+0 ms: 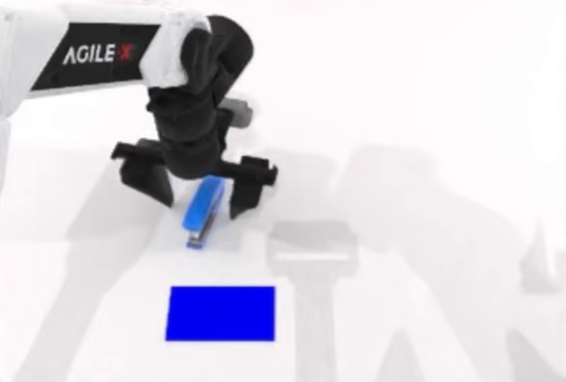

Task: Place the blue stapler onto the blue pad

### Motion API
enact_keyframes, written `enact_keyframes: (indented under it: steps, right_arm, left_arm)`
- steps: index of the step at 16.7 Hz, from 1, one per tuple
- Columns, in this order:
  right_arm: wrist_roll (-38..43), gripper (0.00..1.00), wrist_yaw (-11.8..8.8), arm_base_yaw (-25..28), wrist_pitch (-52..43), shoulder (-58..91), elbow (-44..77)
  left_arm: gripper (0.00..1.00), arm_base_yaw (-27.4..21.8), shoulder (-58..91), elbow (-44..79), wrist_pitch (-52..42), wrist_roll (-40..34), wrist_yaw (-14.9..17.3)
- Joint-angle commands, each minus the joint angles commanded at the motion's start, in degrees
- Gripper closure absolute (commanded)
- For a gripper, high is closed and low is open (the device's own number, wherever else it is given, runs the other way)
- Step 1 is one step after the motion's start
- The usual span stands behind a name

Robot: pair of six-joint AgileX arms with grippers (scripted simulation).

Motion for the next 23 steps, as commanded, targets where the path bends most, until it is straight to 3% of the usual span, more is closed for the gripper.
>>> enact_keyframes:
  steps: [7,18,23]
  right_arm:
    - [0.0,0.0,0.0,0.0,0.0,0.0,0.0]
    - [0.0,0.0,0.0,0.0,0.0,0.0,0.0]
    - [0.0,0.0,0.0,0.0,0.0,0.0,0.0]
  left_arm:
    - [0.98,0.0,0.0,0.0,0.0,0.0,0.0]
    - [1.0,0.0,-0.9,1.1,-1.2,-0.1,0.2]
    - [1.0,0.5,-3.7,9.0,-12.4,-0.2,0.1]
